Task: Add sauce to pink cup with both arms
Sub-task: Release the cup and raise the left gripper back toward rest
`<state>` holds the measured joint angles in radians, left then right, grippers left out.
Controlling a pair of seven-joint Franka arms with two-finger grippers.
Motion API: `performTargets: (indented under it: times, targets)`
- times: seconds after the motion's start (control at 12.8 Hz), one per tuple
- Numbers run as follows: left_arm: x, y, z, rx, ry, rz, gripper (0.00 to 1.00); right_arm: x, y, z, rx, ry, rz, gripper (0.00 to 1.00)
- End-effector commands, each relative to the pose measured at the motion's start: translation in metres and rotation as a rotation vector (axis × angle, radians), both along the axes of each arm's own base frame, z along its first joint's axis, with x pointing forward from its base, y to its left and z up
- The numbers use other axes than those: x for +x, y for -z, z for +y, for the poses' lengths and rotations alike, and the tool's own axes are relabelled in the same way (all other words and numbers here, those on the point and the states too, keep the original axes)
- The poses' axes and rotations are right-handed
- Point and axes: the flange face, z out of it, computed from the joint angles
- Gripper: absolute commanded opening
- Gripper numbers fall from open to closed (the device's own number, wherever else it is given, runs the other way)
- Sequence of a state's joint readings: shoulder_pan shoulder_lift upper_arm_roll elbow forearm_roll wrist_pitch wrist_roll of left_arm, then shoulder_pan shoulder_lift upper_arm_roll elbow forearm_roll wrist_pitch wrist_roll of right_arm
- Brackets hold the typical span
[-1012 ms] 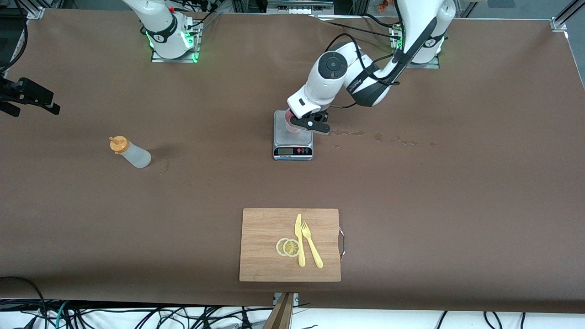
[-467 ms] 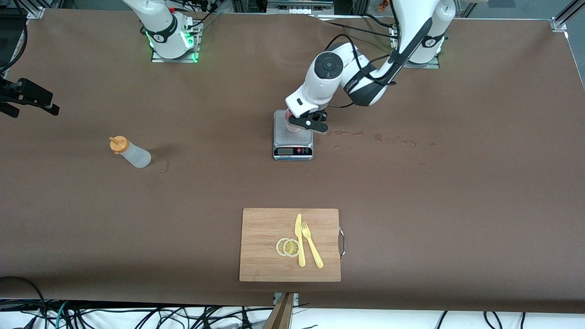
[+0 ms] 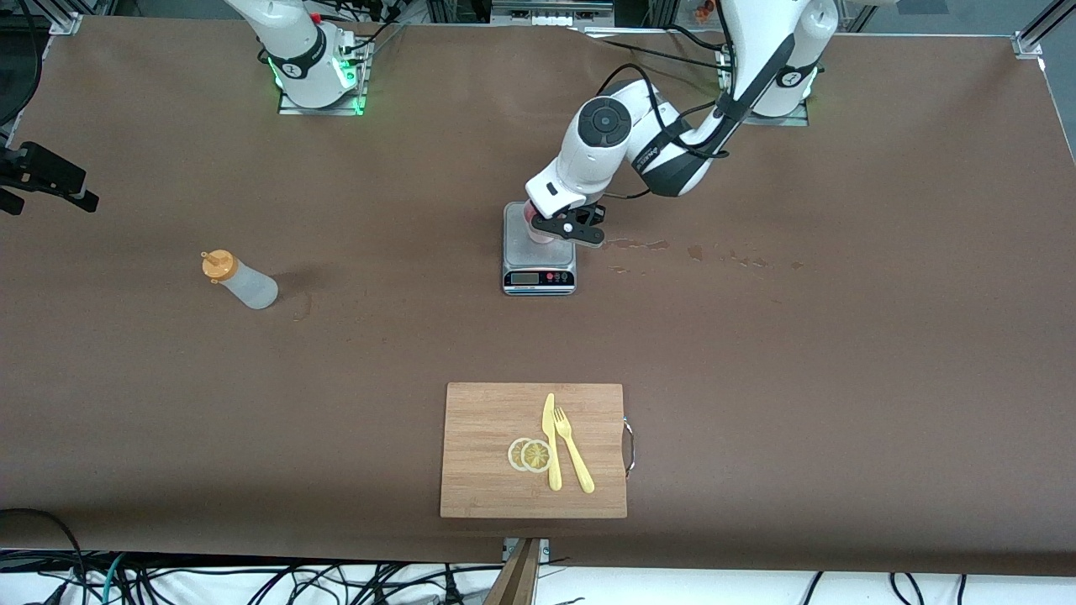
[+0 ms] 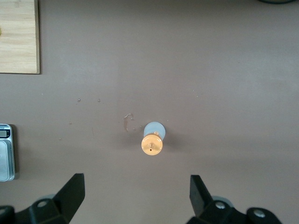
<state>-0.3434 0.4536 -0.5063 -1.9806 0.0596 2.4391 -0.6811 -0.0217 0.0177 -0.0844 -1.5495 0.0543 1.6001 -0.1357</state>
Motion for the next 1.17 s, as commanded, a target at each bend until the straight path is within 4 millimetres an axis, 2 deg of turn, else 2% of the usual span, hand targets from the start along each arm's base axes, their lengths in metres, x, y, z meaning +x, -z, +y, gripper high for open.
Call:
performTargets:
  times: [0.0,0.16,0.31,0.47,0.62,0.7,0.78,0.93,1.09]
  targets:
    - [0.006,-0.036,0.011,0.043,-0.017,-0.023,1.00,-0.004,-0.009,0.000,-0.008,-0.028,-0.009,1.00]
    - [0.006,-0.062,0.020,0.104,-0.013,-0.003,1.00,-0.006,-0.010,-0.004,-0.011,-0.139,-0.010,1.00]
    - [0.013,-0.107,0.038,0.156,-0.033,-0.008,1.00,-0.009,-0.006,-0.010,-0.008,-0.316,0.013,1.00]
    - [0.022,-0.156,0.065,0.202,-0.072,-0.020,1.00,-0.013,0.004,-0.025,0.016,-0.524,0.048,1.00]
    - [0.030,-0.196,0.088,0.236,-0.111,-0.018,1.00,-0.009,0.020,-0.033,0.038,-0.651,0.070,1.00]
    - [0.033,-0.216,0.096,0.253,-0.127,-0.012,1.00,-0.007,0.030,-0.041,0.060,-0.707,0.077,1.00]
    - [0.035,-0.228,0.108,0.283,-0.144,0.011,1.00,-0.005,0.040,-0.058,0.116,-0.753,0.057,1.00]
    - [0.055,-0.253,0.155,0.320,-0.235,0.042,1.00,0.001,0.061,-0.078,0.168,-0.833,0.047,1.00]
    - [0.070,-0.274,0.193,0.324,-0.284,0.046,1.00,0.004,0.092,-0.102,0.260,-0.932,0.012,1.00]
